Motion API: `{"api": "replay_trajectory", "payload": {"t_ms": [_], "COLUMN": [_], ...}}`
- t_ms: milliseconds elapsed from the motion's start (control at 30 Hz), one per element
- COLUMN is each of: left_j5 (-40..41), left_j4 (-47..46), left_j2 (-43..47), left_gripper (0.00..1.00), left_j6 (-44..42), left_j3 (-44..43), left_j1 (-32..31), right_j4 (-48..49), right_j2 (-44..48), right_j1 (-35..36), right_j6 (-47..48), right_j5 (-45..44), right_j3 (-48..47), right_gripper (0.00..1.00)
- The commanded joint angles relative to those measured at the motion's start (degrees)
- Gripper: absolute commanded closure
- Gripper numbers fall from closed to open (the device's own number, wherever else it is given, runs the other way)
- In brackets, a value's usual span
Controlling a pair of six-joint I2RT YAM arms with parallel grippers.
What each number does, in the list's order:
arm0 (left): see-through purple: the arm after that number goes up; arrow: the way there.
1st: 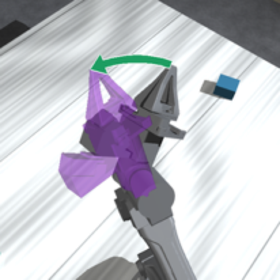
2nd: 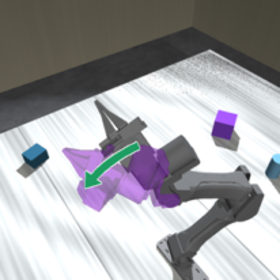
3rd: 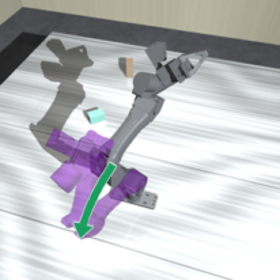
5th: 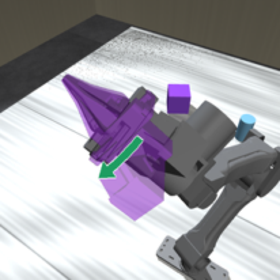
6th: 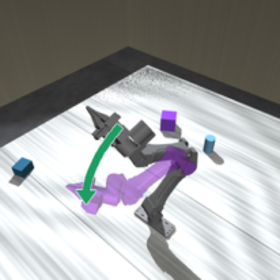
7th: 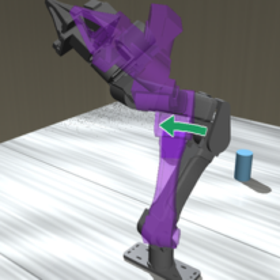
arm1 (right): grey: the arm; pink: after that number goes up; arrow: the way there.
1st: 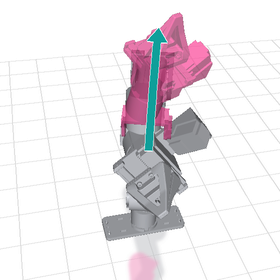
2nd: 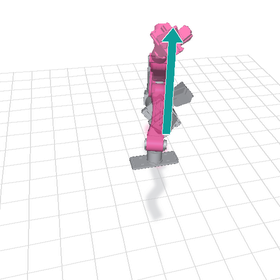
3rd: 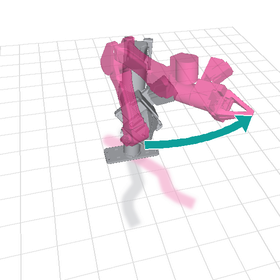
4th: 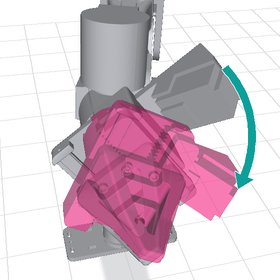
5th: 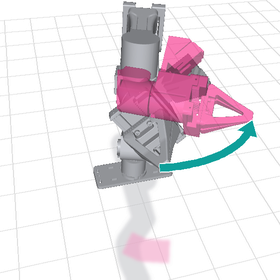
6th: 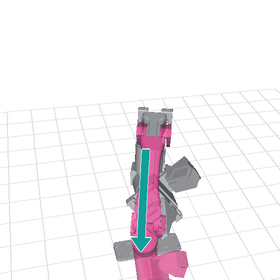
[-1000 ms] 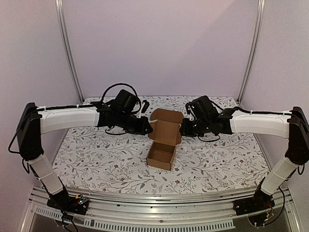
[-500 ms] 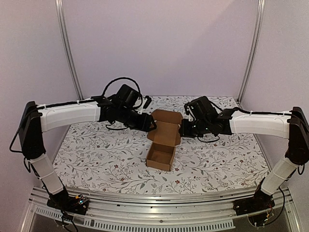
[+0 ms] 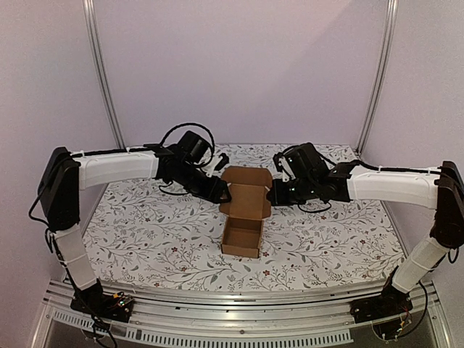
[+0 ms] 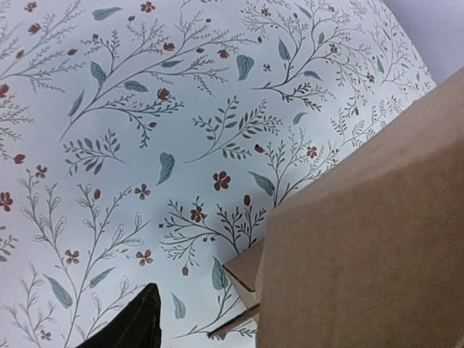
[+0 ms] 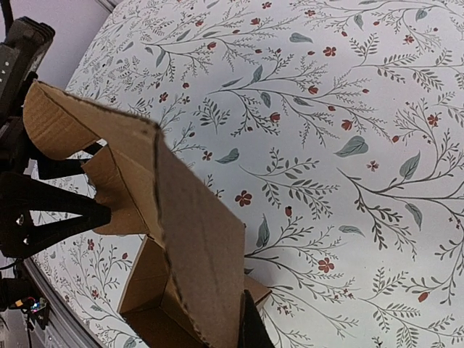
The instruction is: Fold the paper box
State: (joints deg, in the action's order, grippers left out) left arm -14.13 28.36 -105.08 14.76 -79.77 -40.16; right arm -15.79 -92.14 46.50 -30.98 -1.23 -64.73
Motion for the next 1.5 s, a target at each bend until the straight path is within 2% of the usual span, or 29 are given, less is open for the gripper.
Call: {"api": "replay_trajectory", "payload": {"t_ms": [0,133,267,367,533,767,867,1067,1267,1467], "left_j5": [-3.7,-5.3,-4.3,-3.6,-3.3,-2.4,-2.5,-1.2,5.6,13.6], "left_j4": [1.7,1.8,2.3,2.7,3.5,5.1,5.4,5.5,4.3,-1.2], "left_j2": [-1.8,-2.1,-1.5,-1.1,-0.9,-0.4,0.0,0.4,0.4,2.5], "left_gripper": [0.37,0.45,0.63,0.69,0.86,0.93,1.00,1.00,1.00,1.00], "left_j6": [-2.1,-1.9,-2.1,-2.5,-2.5,-2.4,-2.3,-1.3,1.5,5.9], "left_j3": [-2.0,-2.4,-2.5,-2.5,-2.6,-3.5,-3.7,-4.0,-3.9,-0.9], "left_j1": [0.4,0.3,0.3,0.3,0.3,0.0,-0.4,-1.9,-4.4,-7.7], "right_j4": [0.3,0.4,0.4,0.3,0.3,-1.0,-1.2,-0.7,1.8,4.5], "right_j2": [1.5,1.3,1.0,0.6,0.3,-0.4,-0.6,-0.7,-0.8,-1.1], "right_j1": [0.3,0.3,0.3,0.3,0.3,0.3,0.3,1.1,2.0,4.4], "right_j6": [1.1,1.1,1.0,1.1,0.8,0.4,0.0,-1.7,-5.6,-8.8], "right_j5": [1.5,2.7,2.8,3.0,2.3,-1.5,-2.3,-4.4,-7.1,-13.4], "right_j3": [0.5,0.6,0.6,0.5,0.6,0.2,0.1,-0.7,-0.7,-0.1], "right_gripper": [1.00,1.00,1.00,1.00,1.00,1.00,1.00,1.00,1.00,1.00]}}
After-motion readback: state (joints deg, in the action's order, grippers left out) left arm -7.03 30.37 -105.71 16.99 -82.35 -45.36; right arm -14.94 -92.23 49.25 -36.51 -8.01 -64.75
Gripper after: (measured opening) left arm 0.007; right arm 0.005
